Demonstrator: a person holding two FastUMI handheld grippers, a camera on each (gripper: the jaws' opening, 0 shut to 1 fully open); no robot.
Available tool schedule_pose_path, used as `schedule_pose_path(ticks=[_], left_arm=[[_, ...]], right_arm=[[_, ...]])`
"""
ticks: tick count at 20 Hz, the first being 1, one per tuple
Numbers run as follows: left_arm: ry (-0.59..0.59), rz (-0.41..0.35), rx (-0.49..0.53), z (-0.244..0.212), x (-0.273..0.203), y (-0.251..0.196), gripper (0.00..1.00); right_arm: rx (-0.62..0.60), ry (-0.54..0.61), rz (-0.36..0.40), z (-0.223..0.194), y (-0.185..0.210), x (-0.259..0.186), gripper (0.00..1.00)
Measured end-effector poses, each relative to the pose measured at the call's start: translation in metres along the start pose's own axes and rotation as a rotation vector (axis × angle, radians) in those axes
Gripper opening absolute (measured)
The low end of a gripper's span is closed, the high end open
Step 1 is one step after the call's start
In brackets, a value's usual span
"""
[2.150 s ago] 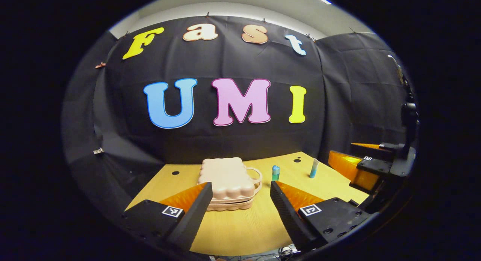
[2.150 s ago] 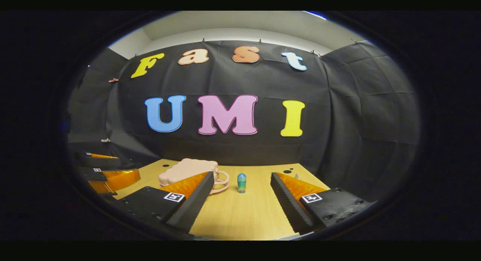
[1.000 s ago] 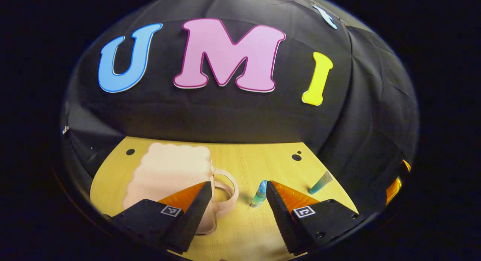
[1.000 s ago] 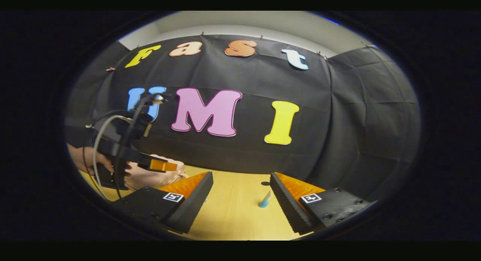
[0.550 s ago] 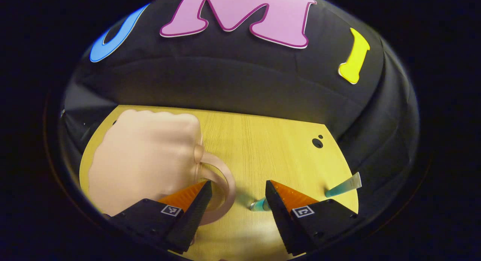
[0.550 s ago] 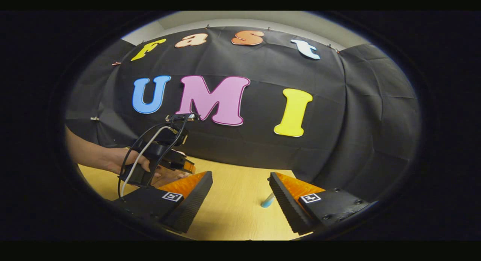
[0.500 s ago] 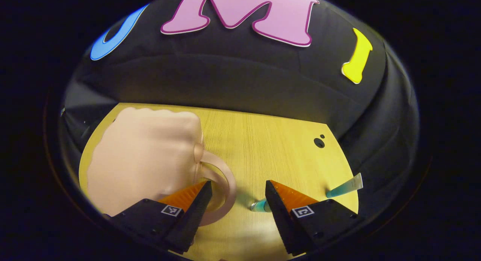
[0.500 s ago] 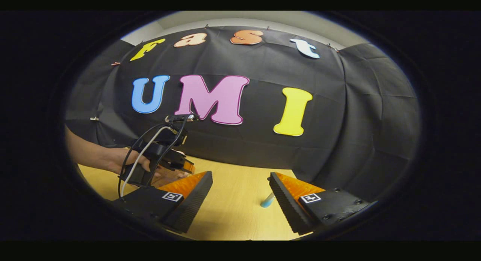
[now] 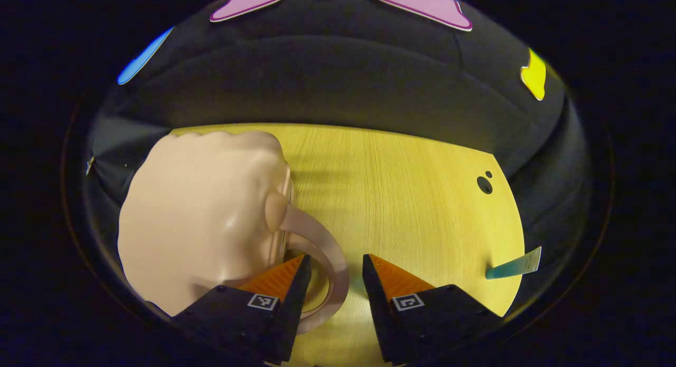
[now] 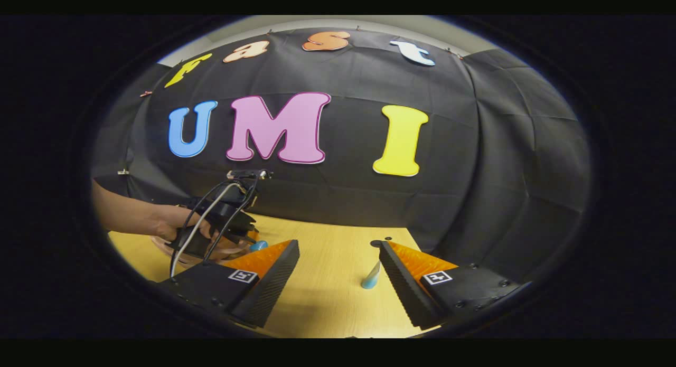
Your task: First open the suitcase, pack the skin care products into it, and then close the suitcase.
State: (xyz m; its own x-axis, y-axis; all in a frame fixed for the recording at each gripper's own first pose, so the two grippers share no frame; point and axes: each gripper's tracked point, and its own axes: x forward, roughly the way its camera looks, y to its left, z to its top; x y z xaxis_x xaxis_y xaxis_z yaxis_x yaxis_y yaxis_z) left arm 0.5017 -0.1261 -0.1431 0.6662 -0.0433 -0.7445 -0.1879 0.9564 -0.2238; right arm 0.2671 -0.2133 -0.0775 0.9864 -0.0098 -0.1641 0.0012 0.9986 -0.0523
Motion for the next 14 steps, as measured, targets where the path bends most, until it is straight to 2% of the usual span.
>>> schedule_pose_path(ticks=[3, 4, 5, 6, 11, 14], left_arm=[[0.097, -0.027, -0.055, -0.020, 0.015, 0.001, 0.53], [0.104, -0.028, -0.082, -0.022, 0.019, 0.003, 0.41], [0.091, -0.051, -0.105, -0.020, 0.019, 0.002, 0.23], [0.080, -0.074, -0.116, -0.016, 0.017, 0.000, 0.29], [0.026, -0.127, -0.035, -0.002, -0.002, -0.008, 0.19], [-0.027, -0.127, 0.015, 0.013, -0.020, -0.008, 0.16]], right_arm=[[0.014, 0.019, 0.003, -0.007, -0.002, 0.002, 0.97], [0.015, 0.023, 0.003, -0.010, -0.002, 0.002, 0.97], [0.016, 0.026, 0.003, -0.012, -0.004, 0.002, 0.97], [0.016, 0.028, 0.002, -0.013, -0.004, 0.002, 0.97], [0.019, 0.040, 0.026, -0.018, 0.004, 0.007, 0.97], [0.023, 0.035, 0.051, -0.015, 0.011, 0.008, 0.97]])
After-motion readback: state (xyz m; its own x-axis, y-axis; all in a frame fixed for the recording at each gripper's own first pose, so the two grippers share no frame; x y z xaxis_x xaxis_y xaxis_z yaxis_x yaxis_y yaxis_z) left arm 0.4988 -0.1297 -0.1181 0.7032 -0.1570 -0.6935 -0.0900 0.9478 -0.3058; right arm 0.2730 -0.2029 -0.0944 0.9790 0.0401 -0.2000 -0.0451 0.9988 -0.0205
